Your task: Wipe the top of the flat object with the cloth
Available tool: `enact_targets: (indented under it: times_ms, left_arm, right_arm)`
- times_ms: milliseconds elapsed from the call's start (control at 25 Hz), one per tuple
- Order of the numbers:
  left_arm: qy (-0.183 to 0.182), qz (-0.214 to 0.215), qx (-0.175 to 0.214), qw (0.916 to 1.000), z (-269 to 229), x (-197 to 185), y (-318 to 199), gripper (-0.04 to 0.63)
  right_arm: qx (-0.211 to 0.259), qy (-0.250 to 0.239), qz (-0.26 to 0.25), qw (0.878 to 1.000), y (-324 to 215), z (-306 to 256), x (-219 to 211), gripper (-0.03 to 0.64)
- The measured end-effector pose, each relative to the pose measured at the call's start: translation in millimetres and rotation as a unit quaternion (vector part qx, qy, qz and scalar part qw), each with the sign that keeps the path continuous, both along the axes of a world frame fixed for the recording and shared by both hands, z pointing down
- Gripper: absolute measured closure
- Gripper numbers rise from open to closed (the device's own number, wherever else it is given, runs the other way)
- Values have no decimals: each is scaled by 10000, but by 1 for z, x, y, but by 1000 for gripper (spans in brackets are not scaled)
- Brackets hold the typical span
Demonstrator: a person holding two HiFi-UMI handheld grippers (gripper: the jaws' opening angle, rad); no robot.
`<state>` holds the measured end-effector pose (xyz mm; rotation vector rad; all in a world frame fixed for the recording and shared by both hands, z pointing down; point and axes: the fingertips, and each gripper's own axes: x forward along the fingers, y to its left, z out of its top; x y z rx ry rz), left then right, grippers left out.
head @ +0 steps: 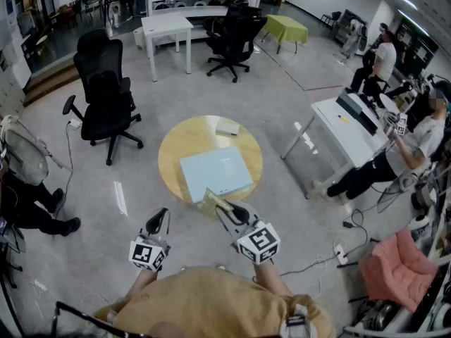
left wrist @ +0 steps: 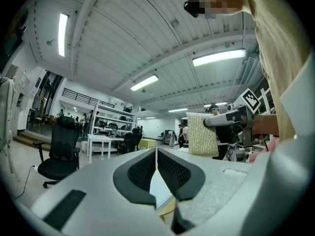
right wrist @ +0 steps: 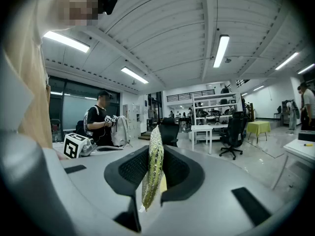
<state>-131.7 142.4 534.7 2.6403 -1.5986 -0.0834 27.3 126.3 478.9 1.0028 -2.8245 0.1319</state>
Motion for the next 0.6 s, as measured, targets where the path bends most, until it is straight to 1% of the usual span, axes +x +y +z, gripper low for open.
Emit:
enact_targets:
  times_ms: [240,440,600]
  left_arm:
    - [17,-88,44,10000,1,-13,0,580]
    - [9,-64,74,10000,-3,-6,3,581]
    - [-14,-57,104,9999,-5,1,5,581]
  right_arm:
    - [27,70,-63,10000,1,3,-11,554]
    - [27,127,-21,9999,4,4,-6,554]
    - [158,101,50,9998,6,-3,1,552]
